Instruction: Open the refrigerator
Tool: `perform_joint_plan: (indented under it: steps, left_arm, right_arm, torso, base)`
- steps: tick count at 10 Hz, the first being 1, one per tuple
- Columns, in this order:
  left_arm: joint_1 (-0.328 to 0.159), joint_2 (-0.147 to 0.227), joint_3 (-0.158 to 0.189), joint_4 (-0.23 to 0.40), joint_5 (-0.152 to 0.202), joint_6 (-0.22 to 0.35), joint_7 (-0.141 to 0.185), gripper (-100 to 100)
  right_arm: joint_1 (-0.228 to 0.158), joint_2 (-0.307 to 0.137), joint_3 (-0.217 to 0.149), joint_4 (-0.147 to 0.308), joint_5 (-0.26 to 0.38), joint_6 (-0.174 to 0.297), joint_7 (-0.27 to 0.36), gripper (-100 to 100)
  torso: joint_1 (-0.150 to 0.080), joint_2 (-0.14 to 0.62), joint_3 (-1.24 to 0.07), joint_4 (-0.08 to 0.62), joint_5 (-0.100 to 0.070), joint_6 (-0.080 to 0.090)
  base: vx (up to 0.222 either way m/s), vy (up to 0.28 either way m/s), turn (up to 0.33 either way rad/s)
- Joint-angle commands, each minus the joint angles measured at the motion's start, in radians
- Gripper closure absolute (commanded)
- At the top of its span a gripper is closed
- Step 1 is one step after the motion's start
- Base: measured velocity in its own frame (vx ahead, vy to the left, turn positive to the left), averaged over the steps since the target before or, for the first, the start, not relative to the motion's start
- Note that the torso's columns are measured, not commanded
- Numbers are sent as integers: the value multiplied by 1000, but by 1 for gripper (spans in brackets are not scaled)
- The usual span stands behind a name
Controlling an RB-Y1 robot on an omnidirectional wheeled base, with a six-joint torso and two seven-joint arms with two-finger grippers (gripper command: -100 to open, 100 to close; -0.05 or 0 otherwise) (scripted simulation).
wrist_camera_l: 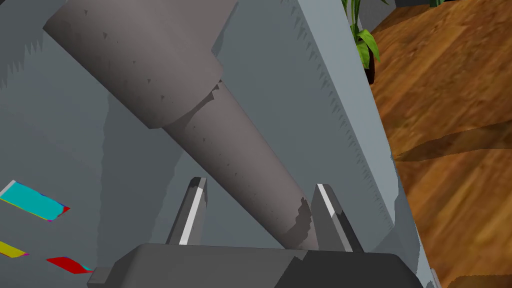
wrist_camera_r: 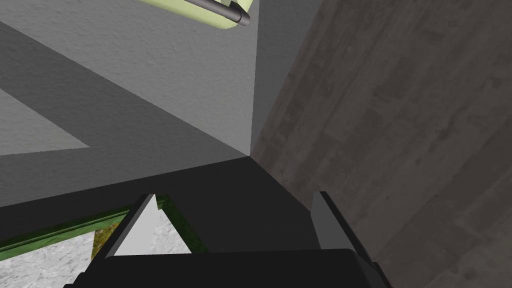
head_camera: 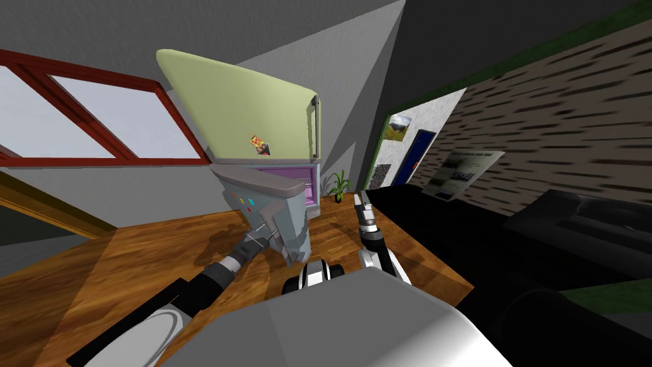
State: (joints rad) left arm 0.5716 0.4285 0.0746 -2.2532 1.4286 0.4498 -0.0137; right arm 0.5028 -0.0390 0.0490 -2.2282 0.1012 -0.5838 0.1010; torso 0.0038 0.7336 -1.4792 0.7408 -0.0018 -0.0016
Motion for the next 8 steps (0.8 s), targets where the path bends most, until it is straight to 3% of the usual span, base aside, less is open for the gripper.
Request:
perform_joint_plan:
  steps: [1, 3, 4, 8]
  left_arm:
    - [-15, 8, -14, -8, 11, 4, -18, 100]
    - [-10, 9, -16, -4, 9, 12, -12, 100]
    - [-13, 15, -29, -7, 22, 26, -26, 100]
    - [-19, 26, -53, -13, 51, 49, -60, 100]
  right_arm:
    - [0, 0, 0, 0, 0, 0, 0, 0]
    - [0, 0, 0, 0, 0, 0, 0, 0]
    - [0, 0, 0, 0, 0, 0, 0, 0]
    - [0, 0, 0, 0, 0, 0, 0, 0]
  torso:
    - [-1, -2, -1, 0, 0, 0]
    - [-4, 1, 1, 0, -1, 1]
    - [-10, -2, 0, -2, -1, 1]
    - [3, 0, 1, -1, 2, 0]
  base:
    - [-188, 225, -69]
    - [-110, 133, -25]
    - [-98, 162, -65]
    - [-84, 237, -60]
